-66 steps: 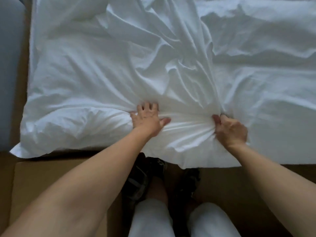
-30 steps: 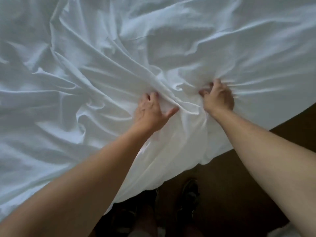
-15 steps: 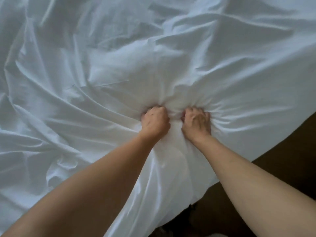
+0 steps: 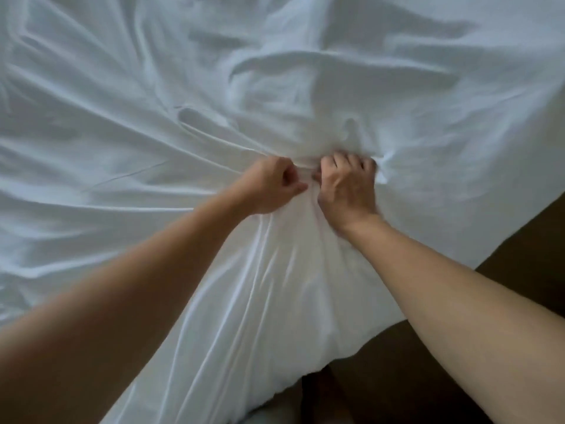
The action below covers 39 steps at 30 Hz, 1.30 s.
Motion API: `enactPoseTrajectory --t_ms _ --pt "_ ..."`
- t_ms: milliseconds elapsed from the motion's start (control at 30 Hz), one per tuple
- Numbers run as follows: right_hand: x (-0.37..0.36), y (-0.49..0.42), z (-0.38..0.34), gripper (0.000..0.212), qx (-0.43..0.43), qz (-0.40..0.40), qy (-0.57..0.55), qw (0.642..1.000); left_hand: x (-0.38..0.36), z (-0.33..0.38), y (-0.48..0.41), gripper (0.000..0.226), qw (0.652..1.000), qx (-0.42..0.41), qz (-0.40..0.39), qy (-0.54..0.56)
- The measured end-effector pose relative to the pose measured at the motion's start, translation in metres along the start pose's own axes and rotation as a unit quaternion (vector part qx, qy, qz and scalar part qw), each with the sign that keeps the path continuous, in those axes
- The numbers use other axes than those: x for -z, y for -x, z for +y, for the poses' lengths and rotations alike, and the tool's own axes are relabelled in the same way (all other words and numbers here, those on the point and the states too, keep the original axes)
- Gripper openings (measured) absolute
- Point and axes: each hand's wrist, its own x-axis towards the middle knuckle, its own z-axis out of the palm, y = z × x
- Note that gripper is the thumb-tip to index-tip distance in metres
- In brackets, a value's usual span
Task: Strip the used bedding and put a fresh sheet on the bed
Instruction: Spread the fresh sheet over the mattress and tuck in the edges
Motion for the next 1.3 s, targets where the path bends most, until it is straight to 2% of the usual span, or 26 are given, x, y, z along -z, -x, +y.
enactPoseTrajectory --t_ms 33,67,100,133,167,267,367,433,500,533,567,600,633,667,733,800,900,967,1000,1033,1133,1200,1267,1300 --pt "0.005 -0.006 0.006 0.007 -0.001 -0.009 -0.028 1.000 0.008 -0.005 -0.008 0.028 0.998 0.008 0.050 -0.028" --pt "0.011 -0.012 0.013 0.009 0.002 -0.005 -0.062 0.998 0.017 -0.009 -0.015 0.050 0.994 0.018 0.094 -0.059" --pt "0.018 -0.017 0.022 0.010 0.006 0.002 -0.090 0.996 0.024 -0.012 -0.022 0.070 0.991 0.026 0.103 -0.085" --pt "0.025 -0.023 0.032 0.011 0.011 0.009 -0.105 0.994 0.028 -0.011 -0.028 0.078 0.989 0.029 0.097 -0.108" --pt "0.033 -0.030 0.042 0.011 0.017 0.018 -0.110 0.994 0.029 -0.008 -0.034 0.071 0.988 0.030 0.085 -0.122" --pt "0.051 -0.051 0.075 0.010 -0.001 0.037 -0.106 0.994 0.028 0.021 -0.060 0.028 0.989 0.000 0.089 -0.121" --pt "0.059 -0.067 0.104 0.017 -0.082 0.039 -0.072 0.993 0.034 0.059 -0.087 0.013 0.985 -0.062 0.122 -0.101" --pt "0.067 -0.077 0.128 0.041 -0.147 0.058 -0.020 0.987 0.036 0.071 -0.104 0.016 0.982 -0.077 0.148 -0.085" --pt "0.074 -0.086 0.150 0.065 -0.168 0.040 0.021 0.985 0.031 0.084 -0.116 0.017 0.980 -0.101 0.164 -0.059" --pt "0.076 -0.091 0.158 0.060 -0.158 0.018 0.046 0.986 0.027 0.093 -0.123 0.024 0.980 -0.104 0.164 -0.054" --pt "0.075 -0.095 0.163 0.047 -0.137 -0.004 0.073 0.988 0.023 0.103 -0.131 0.041 0.981 -0.096 0.158 -0.058" --pt "0.074 -0.099 0.166 0.031 -0.114 -0.021 0.091 0.989 0.018 0.114 -0.141 0.061 0.986 -0.073 0.135 -0.069" --pt "0.073 -0.103 0.168 0.023 -0.099 -0.035 0.098 0.990 0.013 0.123 -0.153 0.068 0.990 -0.043 0.101 -0.086" --pt "0.074 -0.108 0.170 0.022 -0.092 -0.046 0.095 0.990 0.008 0.132 -0.165 0.061 0.992 -0.030 0.071 -0.098" --pt "0.079 -0.116 0.179 0.023 -0.098 -0.048 0.081 0.991 -0.003 0.150 -0.183 0.024 0.993 -0.045 0.041 -0.103" --pt "0.084 -0.121 0.193 0.021 -0.097 -0.024 0.090 0.991 -0.009 0.163 -0.196 0.009 0.984 -0.085 0.047 -0.150" --pt "0.095 -0.131 0.216 0.014 -0.109 -0.013 0.102 0.989 -0.003 0.175 -0.212 0.020 0.962 -0.136 0.129 -0.200" --pt "0.107 -0.147 0.232 0.013 -0.126 -0.003 0.111 0.986 0.013 0.183 -0.230 0.055 0.964 -0.112 0.167 -0.176" --pt "0.112 -0.155 0.240 0.014 -0.128 0.003 0.118 0.985 0.023 0.188 -0.243 0.065 0.967 -0.094 0.162 -0.171" --pt "0.116 -0.162 0.246 0.016 -0.122 0.005 0.122 0.985 0.030 0.194 -0.257 0.062 0.971 -0.087 0.139 -0.176" --pt "0.125 -0.181 0.266 0.022 -0.102 0.015 0.067 0.992 0.040 0.214 -0.286 0.021 0.979 -0.123 0.048 -0.157" --pt "0.133 -0.209 0.291 0.042 -0.173 0.038 0.005 0.984 0.036 0.225 -0.291 0.014 0.979 -0.162 0.047 -0.114" --pt "0.135 -0.242 0.318 0.062 -0.255 -0.048 -0.015 0.966 0.026 0.236 -0.293 0.013 0.971 -0.215 0.086 -0.059" --pt "0.133 -0.254 0.328 0.059 -0.268 -0.111 -0.009 0.957 0.023 0.242 -0.295 0.012 0.965 -0.242 0.097 -0.034"
